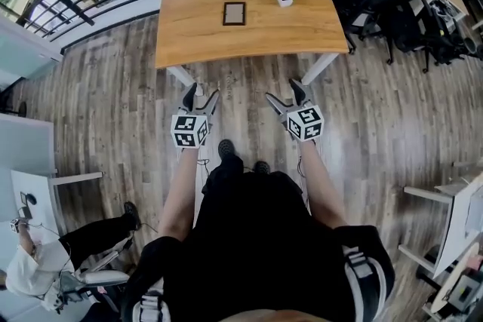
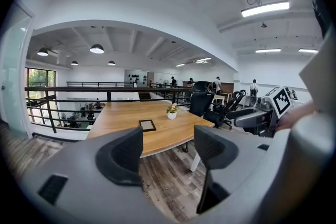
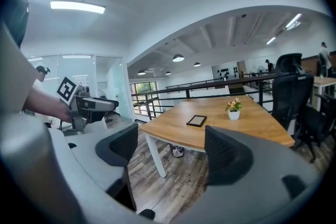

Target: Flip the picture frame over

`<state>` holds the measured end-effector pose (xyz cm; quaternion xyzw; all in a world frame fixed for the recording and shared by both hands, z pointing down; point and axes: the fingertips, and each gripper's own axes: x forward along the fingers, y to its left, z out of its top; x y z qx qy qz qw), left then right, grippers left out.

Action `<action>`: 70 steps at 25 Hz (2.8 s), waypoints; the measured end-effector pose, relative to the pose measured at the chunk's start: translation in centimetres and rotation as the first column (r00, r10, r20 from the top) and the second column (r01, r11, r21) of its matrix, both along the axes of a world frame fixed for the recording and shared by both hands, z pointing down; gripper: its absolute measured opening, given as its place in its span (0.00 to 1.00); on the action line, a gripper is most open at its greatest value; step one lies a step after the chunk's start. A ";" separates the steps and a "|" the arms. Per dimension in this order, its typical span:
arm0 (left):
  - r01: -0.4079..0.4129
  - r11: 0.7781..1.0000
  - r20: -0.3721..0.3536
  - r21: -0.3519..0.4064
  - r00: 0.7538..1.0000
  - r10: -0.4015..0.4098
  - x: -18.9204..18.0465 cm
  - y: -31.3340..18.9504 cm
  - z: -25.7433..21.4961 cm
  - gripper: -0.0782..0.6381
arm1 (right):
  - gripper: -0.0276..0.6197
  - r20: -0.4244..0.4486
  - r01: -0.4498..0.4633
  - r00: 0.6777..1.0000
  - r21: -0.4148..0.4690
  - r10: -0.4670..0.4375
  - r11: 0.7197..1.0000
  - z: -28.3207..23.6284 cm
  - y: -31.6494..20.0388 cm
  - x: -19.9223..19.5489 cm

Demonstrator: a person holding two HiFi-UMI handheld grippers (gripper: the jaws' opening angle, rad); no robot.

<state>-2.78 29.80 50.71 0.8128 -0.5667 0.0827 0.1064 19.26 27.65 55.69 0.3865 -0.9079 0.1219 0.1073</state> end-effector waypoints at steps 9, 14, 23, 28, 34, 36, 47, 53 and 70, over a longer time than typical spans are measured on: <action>-0.036 0.999 -0.037 -0.025 0.999 0.035 -3.5 -4.0 1.3 0.55 | 0.64 -0.008 -0.052 0.999 -0.033 0.052 0.998 1.0 -3.4 -3.0; -0.037 0.999 -0.039 -0.002 0.999 0.037 -5.7 -6.4 0.7 0.55 | 0.64 -0.010 -0.067 0.998 -0.039 0.066 0.997 1.0 -5.1 -5.5; -0.091 0.996 -0.053 -0.008 0.995 0.090 -7.9 -9.6 1.2 0.55 | 0.63 -0.018 -0.105 0.994 -0.039 0.104 0.994 1.2 -7.6 -9.4; -0.137 0.991 -0.047 0.005 0.989 0.137 -8.3 -10.8 1.2 0.55 | 0.62 -0.016 -0.126 0.992 -0.014 0.126 0.992 0.6 -9.1 -11.3; -0.139 0.990 -0.041 -0.001 0.989 0.139 -10.1 -12.0 1.4 0.55 | 0.61 -0.010 -0.152 0.988 -0.025 0.152 0.988 1.0 -10.2 -12.4; -0.133 0.991 -0.042 -0.010 0.990 0.133 -10.6 -12.1 1.6 0.55 | 0.61 -0.016 -0.156 0.988 -0.038 0.156 0.987 1.5 -10.2 -12.6; -0.078 0.994 -0.036 -0.081 0.997 0.075 -10.8 -15.3 4.1 0.55 | 0.58 -0.027 -0.108 0.994 -0.091 0.106 0.990 3.4 -14.7 -12.6; -0.034 0.995 -0.027 -0.093 0.999 0.031 -9.3 -19.7 3.7 0.55 | 0.58 -0.026 -0.045 0.999 -0.094 0.043 0.995 3.0 -20.2 -11.8; 0.070 0.989 -0.028 -0.132 0.997 -0.074 -4.1 -25.0 4.6 0.55 | 0.57 -0.021 0.082 0.996 -0.119 -0.085 0.990 3.2 -28.7 -8.4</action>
